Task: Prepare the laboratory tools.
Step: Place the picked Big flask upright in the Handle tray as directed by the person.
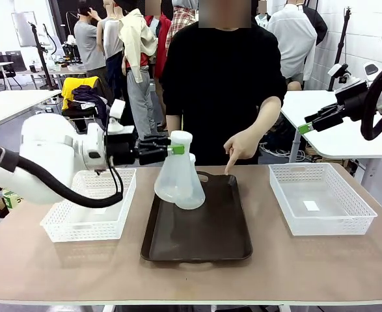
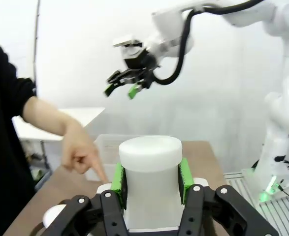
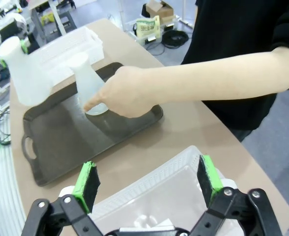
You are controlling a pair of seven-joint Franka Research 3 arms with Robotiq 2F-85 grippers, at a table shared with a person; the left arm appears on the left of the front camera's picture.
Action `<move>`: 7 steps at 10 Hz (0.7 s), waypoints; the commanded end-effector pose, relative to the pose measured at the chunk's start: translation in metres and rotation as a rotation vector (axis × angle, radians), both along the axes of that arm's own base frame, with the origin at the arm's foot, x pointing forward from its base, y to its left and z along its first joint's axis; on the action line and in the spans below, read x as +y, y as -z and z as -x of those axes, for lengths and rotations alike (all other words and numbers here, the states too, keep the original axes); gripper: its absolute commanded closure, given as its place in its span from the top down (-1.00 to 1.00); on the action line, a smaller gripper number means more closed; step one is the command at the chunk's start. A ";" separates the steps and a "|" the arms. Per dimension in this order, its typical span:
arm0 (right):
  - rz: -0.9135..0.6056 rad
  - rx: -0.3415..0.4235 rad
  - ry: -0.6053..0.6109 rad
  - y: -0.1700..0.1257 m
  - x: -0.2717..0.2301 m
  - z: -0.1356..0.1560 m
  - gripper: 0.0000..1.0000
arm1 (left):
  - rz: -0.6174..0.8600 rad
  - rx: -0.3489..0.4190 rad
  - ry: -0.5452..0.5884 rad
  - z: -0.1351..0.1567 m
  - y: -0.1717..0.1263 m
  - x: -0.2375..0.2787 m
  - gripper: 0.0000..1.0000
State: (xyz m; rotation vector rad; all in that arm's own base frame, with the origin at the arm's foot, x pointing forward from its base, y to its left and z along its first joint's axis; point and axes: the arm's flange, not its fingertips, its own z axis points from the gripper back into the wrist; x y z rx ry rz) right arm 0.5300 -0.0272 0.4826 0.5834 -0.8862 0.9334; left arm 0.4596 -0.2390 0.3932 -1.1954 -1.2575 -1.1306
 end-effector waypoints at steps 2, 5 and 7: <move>0.012 0.014 0.006 0.000 0.000 0.001 1.00 | 0.057 -0.069 0.154 -0.005 0.050 -0.028 -1.00; 0.012 0.014 0.006 0.000 0.000 0.001 1.00 | 0.135 -0.095 0.187 -0.007 0.073 -0.050 -1.00; 0.012 0.014 0.006 0.000 0.000 0.001 1.00 | 0.111 -0.083 0.191 -0.009 0.085 -0.056 -1.00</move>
